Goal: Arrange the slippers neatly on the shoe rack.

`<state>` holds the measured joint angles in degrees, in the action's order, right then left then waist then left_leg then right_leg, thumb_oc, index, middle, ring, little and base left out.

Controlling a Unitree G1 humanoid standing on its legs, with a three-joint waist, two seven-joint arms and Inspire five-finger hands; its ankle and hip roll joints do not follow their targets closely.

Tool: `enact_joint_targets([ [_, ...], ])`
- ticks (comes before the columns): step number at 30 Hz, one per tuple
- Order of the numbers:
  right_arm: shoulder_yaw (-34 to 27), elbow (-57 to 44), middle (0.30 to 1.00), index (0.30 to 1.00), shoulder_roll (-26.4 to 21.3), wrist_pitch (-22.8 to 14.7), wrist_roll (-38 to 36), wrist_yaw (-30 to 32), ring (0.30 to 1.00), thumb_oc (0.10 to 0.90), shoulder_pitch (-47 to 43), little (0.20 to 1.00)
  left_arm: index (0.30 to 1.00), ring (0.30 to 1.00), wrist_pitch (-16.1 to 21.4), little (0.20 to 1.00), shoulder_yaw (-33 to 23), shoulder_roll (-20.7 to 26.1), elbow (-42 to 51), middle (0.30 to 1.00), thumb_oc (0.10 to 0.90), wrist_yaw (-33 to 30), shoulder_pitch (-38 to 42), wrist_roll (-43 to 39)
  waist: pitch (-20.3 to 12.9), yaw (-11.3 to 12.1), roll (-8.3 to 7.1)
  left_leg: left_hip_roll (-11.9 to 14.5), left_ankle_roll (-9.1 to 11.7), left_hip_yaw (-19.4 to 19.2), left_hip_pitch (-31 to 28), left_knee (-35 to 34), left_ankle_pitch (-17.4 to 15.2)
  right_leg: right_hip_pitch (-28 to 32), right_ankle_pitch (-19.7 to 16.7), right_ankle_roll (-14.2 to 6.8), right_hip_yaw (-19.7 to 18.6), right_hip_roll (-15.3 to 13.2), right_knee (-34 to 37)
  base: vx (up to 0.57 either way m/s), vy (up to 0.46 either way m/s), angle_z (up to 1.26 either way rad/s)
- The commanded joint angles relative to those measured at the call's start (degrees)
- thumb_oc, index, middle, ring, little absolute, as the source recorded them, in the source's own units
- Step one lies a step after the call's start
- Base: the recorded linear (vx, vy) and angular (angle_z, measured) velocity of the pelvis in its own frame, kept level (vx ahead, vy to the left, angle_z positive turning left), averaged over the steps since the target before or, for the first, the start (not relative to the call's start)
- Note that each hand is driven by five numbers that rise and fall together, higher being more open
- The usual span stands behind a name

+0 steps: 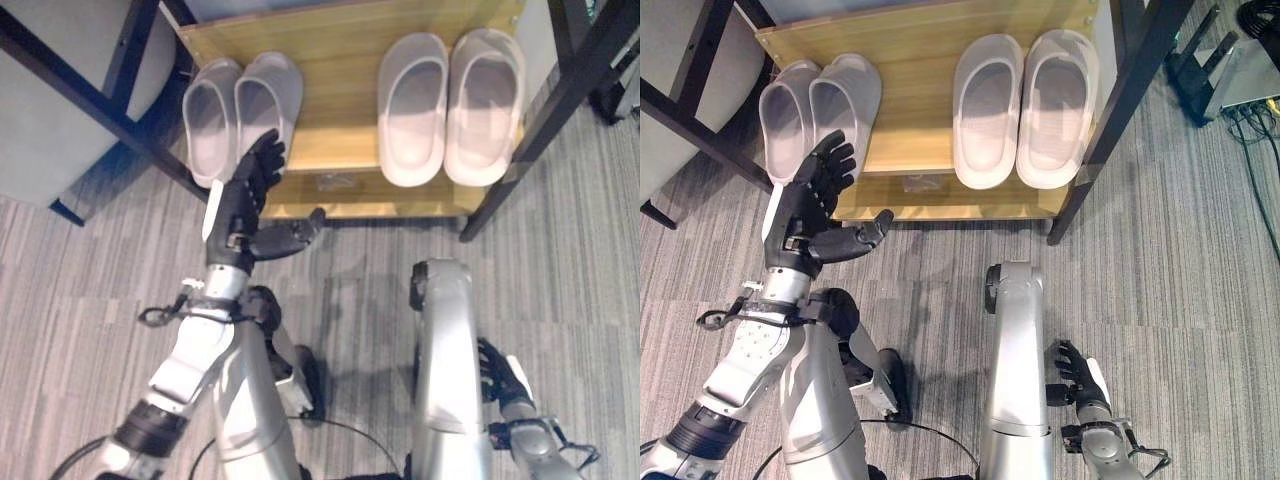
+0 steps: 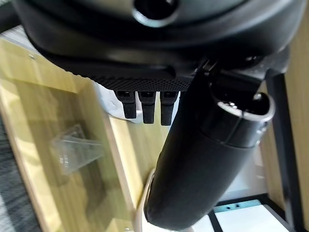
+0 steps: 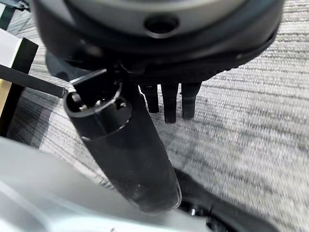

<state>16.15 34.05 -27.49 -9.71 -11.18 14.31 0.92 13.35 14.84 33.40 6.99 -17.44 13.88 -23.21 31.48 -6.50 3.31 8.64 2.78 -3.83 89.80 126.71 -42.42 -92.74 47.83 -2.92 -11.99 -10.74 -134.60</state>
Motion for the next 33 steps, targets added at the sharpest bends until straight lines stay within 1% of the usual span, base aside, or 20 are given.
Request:
enact_joint_targets([
  [1, -1.1, -5.0, 0.900, 0.900, -0.8, -4.5, 1.4, 0.0, 0.900, 0.800, -6.2, 0.900, 0.900, 0.900, 5.5, 0.900, -4.4, 0.9, 7.6, 0.900, 0.800, 0.4, 6.1, 2.2, -1.7, 4.6, 0.52, -1.3, -1.1, 0.8, 0.2, -13.8, 2.9, 2.9, -5.5, 4.5, -0.4, 0.9, 11.3, -0.22, 0.074, 0.04],
  [2, -2.2, -4.6, 0.900, 0.900, -0.5, -4.5, 1.6, 0.5, 0.900, 0.800, -9.3, 0.900, 0.900, 0.900, 5.0, 0.900, -5.1, 0.5, 7.7, 0.900, 0.800, 2.4, 4.0, 2.0, -1.7, 5.6, 2.21, -2.3, -2.0, 1.8, 0.2, -19.7, 6.4, 4.2, -7.7, 4.1, 2.8, 0.8, 18.0, -0.20, 0.072, -0.06],
  [3, -2.8, -4.7, 0.900, 0.900, -0.3, -4.7, 1.8, 0.7, 0.900, 0.800, -10.2, 0.900, 0.900, 0.900, 4.9, 0.900, -5.0, 0.1, 8.2, 0.900, 0.800, 3.2, 2.9, 1.5, -1.8, 5.9, 2.84, -2.7, -2.2, 2.3, 0.2, -22.1, 8.2, 4.9, -8.6, 4.2, 4.3, 0.2, 21.3, -0.22, 0.084, -0.12],
  [5, -3.1, -4.6, 0.900, 0.900, 0.1, -4.9, 1.7, 0.9, 0.900, 0.800, -10.7, 0.900, 0.900, 0.900, 4.7, 0.900, -4.4, -0.8, 8.6, 0.900, 0.800, 5.5, -2.1, 0.4, -5.2, 6.7, 3.60, -2.8, -2.9, 2.6, -1.2, -29.4, 11.4, 6.5, -11.0, 3.6, 7.1, -0.8, 29.2, -0.12, 0.055, 0.03],
  [6, -3.4, -4.4, 0.900, 0.900, 0.2, -5.0, 1.6, 0.9, 0.900, 0.800, -10.9, 0.900, 0.900, 0.900, 4.6, 0.900, -3.8, -1.4, 8.2, 0.900, 0.800, 6.5, -4.1, -0.2, -6.1, 7.1, 3.50, -2.8, -3.0, 2.4, -3.5, -33.1, 12.6, 8.7, -11.7, 3.7, 8.5, -1.2, 33.2, -0.14, 0.051, 0.14],
  [8, -3.4, -3.7, 0.900, 0.900, 0.4, -5.0, 1.4, 0.5, 0.900, 0.800, -11.7, 0.900, 0.900, 0.900, 4.1, 0.900, -2.7, -1.4, 6.1, 0.900, 0.800, 8.6, -7.4, -0.1, -7.8, 7.6, 3.19, -3.3, -3.4, 2.1, -8.8, -42.2, 15.7, 14.0, -14.9, 3.5, 11.4, -1.9, 42.3, -0.15, 0.013, 0.08],
  [10, -2.9, -2.9, 0.900, 0.900, 1.0, -5.1, 1.0, 0.1, 0.900, 0.800, -12.2, 0.900, 0.900, 0.900, 3.3, 0.900, -1.3, -1.4, 3.6, 0.900, 0.800, 10.5, -10.1, 0.4, -9.3, 7.9, 2.96, -4.1, -3.2, 2.2, -14.2, -51.5, 19.4, 19.7, -18.2, 3.4, 13.4, -1.8, 51.7, -0.14, -0.014, 0.17],
  [12, -2.2, -2.2, 0.900, 0.900, 1.5, -5.3, 0.3, -0.5, 0.900, 0.800, -12.4, 0.900, 0.900, 0.900, 2.5, 0.900, 1.1, -2.1, -1.7, 0.900, 0.800, 11.7, -11.6, 2.7, -10.5, 8.0, 2.75, -4.7, -2.8, 2.3, -20.2, -60.3, 22.4, 25.9, -21.3, 3.0, 14.9, -1.3, 61.6, -0.12, -0.013, 0.22],
  [13, -1.7, -1.5, 0.900, 0.900, 2.1, -5.4, -0.2, -1.0, 0.900, 0.800, -12.7, 0.900, 0.900, 0.900, 1.7, 0.900, 2.4, -2.9, -7.4, 0.900, 0.800, 11.8, -12.6, 5.1, -11.5, 8.3, 2.31, -5.4, -2.3, 3.1, -25.0, -67.2, 25.3, 30.9, -23.6, 2.8, 16.7, -0.8, 69.3, -0.07, -0.021, 0.26],
  [14, -1.7, -1.5, 0.900, 0.900, 2.1, -5.5, -0.2, -1.0, 0.900, 0.800, -12.7, 0.900, 0.900, 0.900, 1.8, 0.900, 2.5, -3.0, -7.6, 0.900, 0.800, 11.8, -12.6, 5.2, -11.4, 8.3, 2.38, -5.4, -2.3, 3.2, -25.5, -67.7, 25.5, 31.4, -23.8, 2.8, 16.8, -0.8, 69.7, -0.04, -0.040, 0.17],
  [17, -1.2, -1.1, 0.900, 0.900, 2.9, -5.8, -1.3, -2.3, 0.900, 0.800, -11.2, 0.900, 0.900, 0.900, 0.9, 0.900, 4.1, -4.7, -16.5, 0.900, 0.800, 11.6, -13.8, 10.0, -13.1, 8.2, 1.54, -5.4, -2.1, 4.7, -35.5, -79.9, 29.7, 41.1, -27.8, 1.6, 19.8, 0.0, 82.1, -0.02, -0.008, 0.04],
  [18, -0.9, -0.8, 0.900, 0.900, 3.1, -5.8, -1.4, -2.7, 0.900, 0.800, -11.0, 0.900, 0.900, 0.900, 0.5, 0.900, 4.5, -5.1, -19.1, 0.900, 0.800, 11.9, -14.1, 11.1, -13.6, 8.3, 1.35, -5.1, -2.0, 4.8, -38.7, -85.4, 33.4, 44.0, -31.1, 1.7, 21.3, 0.4, 86.6, -0.01, -0.021, 0.09],
  [23, 0.1, 1.3, 0.900, 0.900, 5.1, -5.6, -1.9, -4.9, 0.900, 0.800, -7.4, 0.900, 0.900, 0.900, -1.0, 0.900, 6.8, -8.9, -33.2, 0.900, 0.800, 11.9, -15.7, 19.6, -17.6, 8.3, -0.39, -5.4, 0.3, 4.1, -58.2, -107.1, 40.2, 63.3, -37.5, -1.1, 25.2, 2.6, 107.2, 0.18, -0.032, 0.11],
  [24, 0.3, 1.7, 0.900, 0.900, 5.5, -5.6, -2.1, -5.5, 0.900, 0.800, -6.7, 0.900, 0.900, 0.900, -1.5, 0.900, 7.0, -9.7, -35.7, 0.900, 0.800, 12.1, -15.6, 20.5, -18.5, 8.3, -0.63, -5.2, 0.5, 4.1, -61.6, -110.8, 41.0, 66.6, -38.2, -1.5, 25.3, 3.1, 110.9, 0.25, -0.016, 0.09],
  [25, 0.6, 1.8, 0.900, 0.900, 5.8, -5.6, -2.5, -6.2, 0.900, 0.800, -5.9, 0.900, 0.900, 0.900, -1.8, 0.900, 7.0, -10.8, -38.2, 0.900, 0.800, 12.4, -15.6, 20.7, -19.2, 8.1, -0.86, -5.0, 1.2, 4.1, -65.7, -115.1, 43.0, 70.6, -40.1, -1.8, 25.9, 3.8, 114.7, 0.26, -0.019, 0.07],
  [28, 1.8, 2.2, 0.900, 0.900, 7.1, -5.3, -3.1, -8.4, 0.900, 0.800, -4.4, 0.900, 0.900, 0.900, -2.8, 0.900, 7.5, -13.5, -45.0, 0.900, 0.800, 12.2, -14.9, 23.9, -21.6, 7.9, -1.69, -4.2, 2.1, 3.2, -73.7, -122.0, 44.8, 78.6, -41.6, -2.5, 26.3, 4.7, 121.7, 0.20, -0.003, 0.00],
  [29, 1.7, 2.2, 0.900, 0.900, 7.1, -5.3, -3.1, -8.4, 0.900, 0.800, -4.5, 0.900, 0.900, 0.900, -2.7, 0.900, 7.6, -13.5, -45.1, 0.900, 0.800, 12.2, -14.8, 23.9, -21.5, 7.9, -1.58, -4.2, 2.1, 3.3, -73.9, -122.4, 45.3, 78.9, -42.1, -2.5, 26.4, 4.8, 122.2, 0.17, 0.004, 0.02],
  [30, 2.7, 2.4, 0.900, 0.900, 7.7, -4.9, -3.0, -9.6, 0.900, 0.800, -4.2, 0.900, 0.900, 0.900, -3.3, 0.900, 7.7, -15.1, -49.6, 0.900, 0.800, 11.8, -14.3, 26.1, -23.1, 7.9, -1.89, -3.8, 2.3, 2.8, -77.5, -125.6, 45.8, 82.1, -42.7, -2.7, 26.6, 5.5, 125.3, 0.12, 0.008, 0.04],
  [32, 4.0, 2.3, 0.900, 0.900, 8.6, -4.8, -3.2, -11.1, 0.900, 0.800, -4.2, 0.900, 0.900, 0.900, -3.9, 0.900, 7.9, -16.6, -53.5, 0.900, 0.800, 11.4, -13.5, 28.2, -24.9, 8.0, -2.36, -3.9, 2.8, 2.4, -80.3, -128.1, 46.5, 85.2, -43.1, -3.0, 26.4, 6.2, 128.0, 0.15, -0.002, 0.00],
  [33, 4.0, 2.3, 0.900, 0.900, 8.6, -4.8, -3.2, -11.1, 0.900, 0.800, -4.2, 0.900, 0.900, 0.900, -3.8, 0.900, 7.9, -16.6, -53.7, 0.900, 0.800, 11.3, -13.4, 28.2, -24.6, 8.1, -2.33, -3.9, 2.8, 2.3, -80.9, -128.5, 46.6, 85.7, -43.3, -3.0, 26.3, 6.3, 128.4, 0.12, 0.010, -0.01],
])
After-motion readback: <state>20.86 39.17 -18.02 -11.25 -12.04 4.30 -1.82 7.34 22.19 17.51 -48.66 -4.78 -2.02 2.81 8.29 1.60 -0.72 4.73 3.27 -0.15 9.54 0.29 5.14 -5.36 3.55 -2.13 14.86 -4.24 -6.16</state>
